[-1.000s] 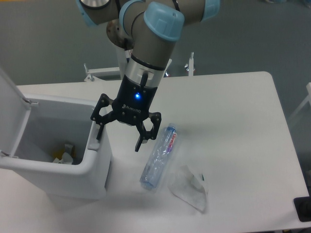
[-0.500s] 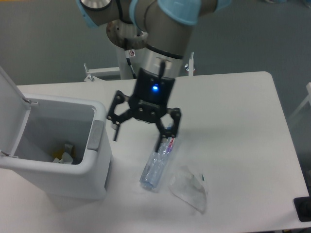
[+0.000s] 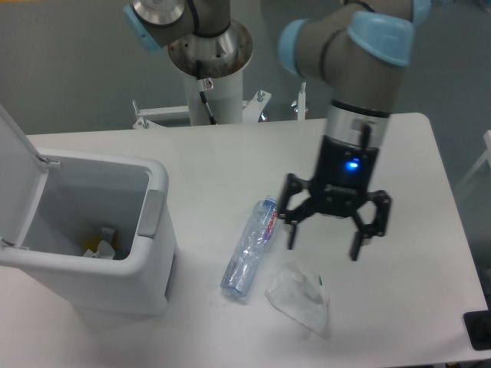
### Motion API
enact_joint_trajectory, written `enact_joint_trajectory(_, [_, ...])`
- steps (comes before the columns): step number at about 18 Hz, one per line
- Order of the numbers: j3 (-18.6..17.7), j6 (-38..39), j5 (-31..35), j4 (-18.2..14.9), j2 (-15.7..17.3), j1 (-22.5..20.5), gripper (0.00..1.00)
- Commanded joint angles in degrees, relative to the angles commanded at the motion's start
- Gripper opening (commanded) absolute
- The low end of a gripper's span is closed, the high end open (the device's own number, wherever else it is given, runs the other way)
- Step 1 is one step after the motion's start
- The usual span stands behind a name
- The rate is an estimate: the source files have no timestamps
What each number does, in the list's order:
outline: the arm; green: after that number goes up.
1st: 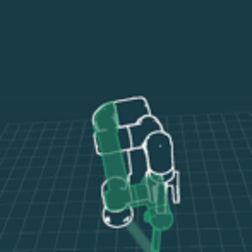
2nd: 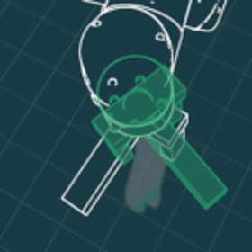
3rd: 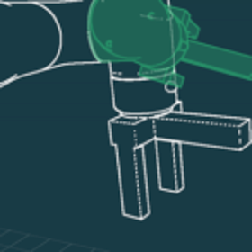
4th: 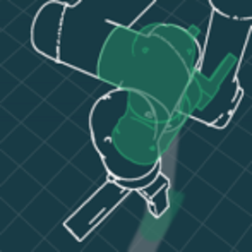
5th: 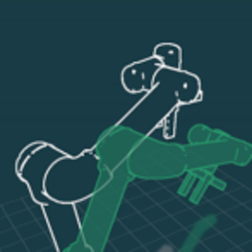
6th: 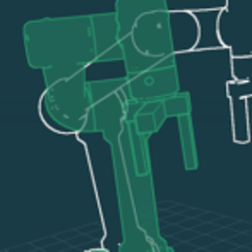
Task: Open the trash can
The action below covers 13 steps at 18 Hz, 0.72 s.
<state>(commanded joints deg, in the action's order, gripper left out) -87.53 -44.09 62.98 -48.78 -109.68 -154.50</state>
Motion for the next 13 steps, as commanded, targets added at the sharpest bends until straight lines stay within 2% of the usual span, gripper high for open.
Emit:
enact_joint_trajectory(3, [-1.84, -5.11, 12.39, -1.22, -0.35, -0.80, 1.00])
enact_joint_trajectory(6, [-1.86, -7.32, 15.15, -3.07, -0.53, -0.71, 1.00])
enact_joint_trajectory(8, [-0.37, -8.89, 17.60, -5.52, -1.58, -0.19, 1.00])
enact_joint_trajectory(10, [0.08, -13.80, 21.99, -7.11, -2.20, 1.13, 1.00])
enact_joint_trajectory(13, [0.08, -19.96, 27.10, -7.73, -2.55, 2.72, 1.00])
